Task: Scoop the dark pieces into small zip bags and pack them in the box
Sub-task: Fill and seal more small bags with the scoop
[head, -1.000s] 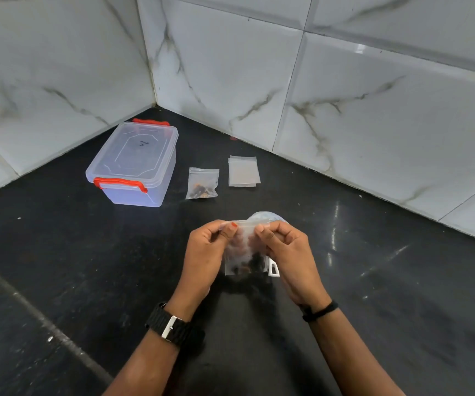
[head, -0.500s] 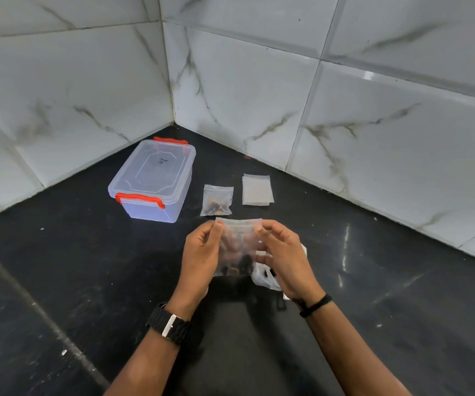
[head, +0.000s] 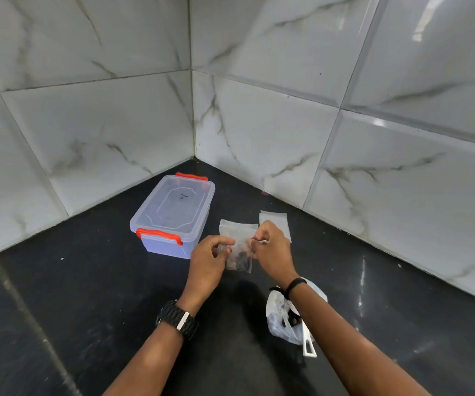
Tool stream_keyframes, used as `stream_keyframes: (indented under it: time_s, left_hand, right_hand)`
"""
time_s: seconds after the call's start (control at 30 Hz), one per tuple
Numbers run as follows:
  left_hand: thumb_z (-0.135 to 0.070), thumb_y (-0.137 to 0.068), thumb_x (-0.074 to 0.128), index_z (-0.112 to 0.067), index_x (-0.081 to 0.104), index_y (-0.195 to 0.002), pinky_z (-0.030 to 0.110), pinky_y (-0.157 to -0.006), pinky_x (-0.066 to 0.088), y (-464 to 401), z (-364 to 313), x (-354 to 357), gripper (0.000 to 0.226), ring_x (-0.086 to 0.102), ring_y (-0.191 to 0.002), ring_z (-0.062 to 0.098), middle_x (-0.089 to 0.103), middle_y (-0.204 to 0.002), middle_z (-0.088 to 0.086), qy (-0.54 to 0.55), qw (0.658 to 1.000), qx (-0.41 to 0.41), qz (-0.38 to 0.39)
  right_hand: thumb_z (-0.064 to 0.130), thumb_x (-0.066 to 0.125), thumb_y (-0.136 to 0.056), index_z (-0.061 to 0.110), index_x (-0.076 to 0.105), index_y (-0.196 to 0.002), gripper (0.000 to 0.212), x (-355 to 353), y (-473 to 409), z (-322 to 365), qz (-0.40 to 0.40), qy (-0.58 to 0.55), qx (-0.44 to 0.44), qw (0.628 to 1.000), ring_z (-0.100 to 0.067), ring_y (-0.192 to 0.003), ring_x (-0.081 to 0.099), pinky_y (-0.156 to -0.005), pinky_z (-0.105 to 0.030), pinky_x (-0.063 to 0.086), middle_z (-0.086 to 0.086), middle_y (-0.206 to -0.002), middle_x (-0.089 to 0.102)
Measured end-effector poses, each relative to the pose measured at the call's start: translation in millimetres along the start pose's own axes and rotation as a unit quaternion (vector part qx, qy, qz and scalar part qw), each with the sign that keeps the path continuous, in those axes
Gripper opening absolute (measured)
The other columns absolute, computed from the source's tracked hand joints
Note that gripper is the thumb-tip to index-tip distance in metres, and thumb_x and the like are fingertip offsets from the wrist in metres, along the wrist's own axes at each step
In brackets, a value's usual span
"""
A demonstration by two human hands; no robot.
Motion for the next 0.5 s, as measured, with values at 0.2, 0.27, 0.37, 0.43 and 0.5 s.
stream_keyframes:
  time_s: [0.2, 0.27, 0.37, 0.43, 0.5]
  left_hand:
    - [-0.013, -0.089, 0.064, -0.013, 0.052, -0.133, 0.025, -0.1, 0.042, -23, 18, 17, 0.045, 0.053, -0.114, 0.017, 0.052, -0.128, 0.002, -0.15, 0.986, 0.007, 0.066]
    - [-0.018, -0.089, 0.065, -0.013, 0.046, -0.137, 0.022, -0.099, 0.038, -26, 25, 22, 0.052, 0.05, -0.119, 0.018, 0.047, -0.132, 0.003, -0.196, 0.976, 0.01, 0.093]
    - [-0.021, -0.089, 0.064, -0.01, 0.046, -0.138, 0.024, -0.1, 0.04, -28, 32, 26, 0.053, 0.05, -0.116, 0.018, 0.043, -0.131, 0.004, -0.239, 0.965, 0.015, 0.11]
    - [-0.021, -0.091, 0.061, -0.009, 0.047, -0.135, 0.026, -0.1, 0.042, -29, 31, 26, 0.048, 0.051, -0.114, 0.019, 0.039, -0.13, 0.005, -0.251, 0.963, 0.022, 0.098]
    - [-0.021, -0.093, 0.059, -0.01, 0.048, -0.133, 0.025, -0.1, 0.043, -29, 30, 26, 0.044, 0.051, -0.114, 0.02, 0.037, -0.129, 0.005, -0.239, 0.968, 0.027, 0.075]
  right_hand:
    - [-0.003, 0.047, -0.087, 0.007, 0.06, -0.116, 0.033, 34, -33, -20, 0.115, 0.145, 0.026, 0.982, -0.02, -0.114, 0.051, -0.09, -0.018, 0.037, -0.009, -0.124, 0.057]
    - [-0.001, 0.053, -0.084, 0.007, 0.05, -0.13, 0.046, 45, -36, -29, 0.168, 0.188, 0.043, 0.967, -0.025, -0.124, 0.045, -0.098, -0.024, 0.035, -0.012, -0.134, 0.048]
    - [0.008, 0.063, -0.083, 0.014, 0.043, -0.136, 0.057, 52, -37, -36, 0.196, 0.2, 0.056, 0.958, -0.028, -0.123, 0.045, -0.097, -0.025, 0.036, -0.014, -0.134, 0.04]
    - [0.015, 0.07, -0.081, 0.018, 0.045, -0.136, 0.06, 50, -38, -37, 0.194, 0.195, 0.048, 0.96, -0.028, -0.119, 0.047, -0.097, -0.025, 0.038, -0.012, -0.13, 0.038]
    - [0.02, 0.072, -0.081, 0.02, 0.046, -0.134, 0.059, 45, -41, -40, 0.187, 0.186, 0.045, 0.963, -0.028, -0.116, 0.048, -0.097, -0.028, 0.039, -0.011, -0.127, 0.038]
Point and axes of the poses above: each hand's wrist, its own y-axis away from the middle knuckle, its own x-axis out of the palm, z = x × y, the point moved 7 cm from there along -y, towards the middle knuckle
